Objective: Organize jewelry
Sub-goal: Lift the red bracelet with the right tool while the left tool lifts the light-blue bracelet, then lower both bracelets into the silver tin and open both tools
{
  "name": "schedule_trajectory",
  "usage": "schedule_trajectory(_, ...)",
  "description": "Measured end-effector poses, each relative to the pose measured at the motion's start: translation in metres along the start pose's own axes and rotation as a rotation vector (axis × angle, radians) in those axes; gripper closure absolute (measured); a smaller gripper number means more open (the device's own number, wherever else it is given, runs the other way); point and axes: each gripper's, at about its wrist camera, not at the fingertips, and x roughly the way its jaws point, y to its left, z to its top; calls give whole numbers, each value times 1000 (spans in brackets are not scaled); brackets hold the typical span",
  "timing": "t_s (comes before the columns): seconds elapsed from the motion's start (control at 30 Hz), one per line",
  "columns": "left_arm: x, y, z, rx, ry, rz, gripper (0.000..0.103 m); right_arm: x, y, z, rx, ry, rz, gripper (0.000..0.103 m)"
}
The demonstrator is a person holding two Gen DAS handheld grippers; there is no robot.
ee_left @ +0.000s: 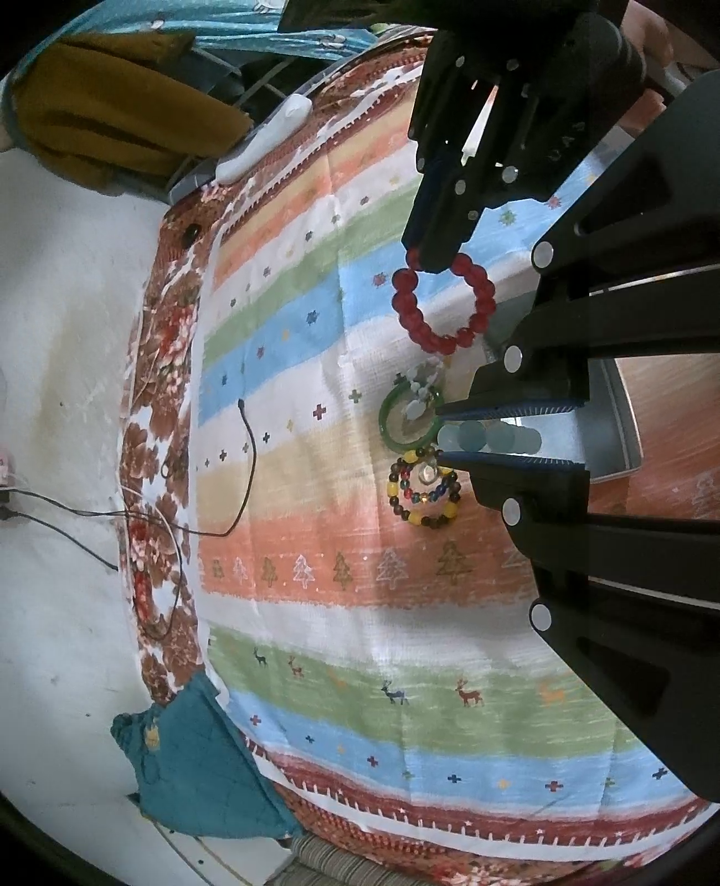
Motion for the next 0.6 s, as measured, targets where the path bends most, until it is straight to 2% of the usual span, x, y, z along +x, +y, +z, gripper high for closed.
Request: schedule_trajectory(0.6, -14, -8, -18, 12, -5, -14, 92, -14, 14, -22, -26, 8, 15, 89)
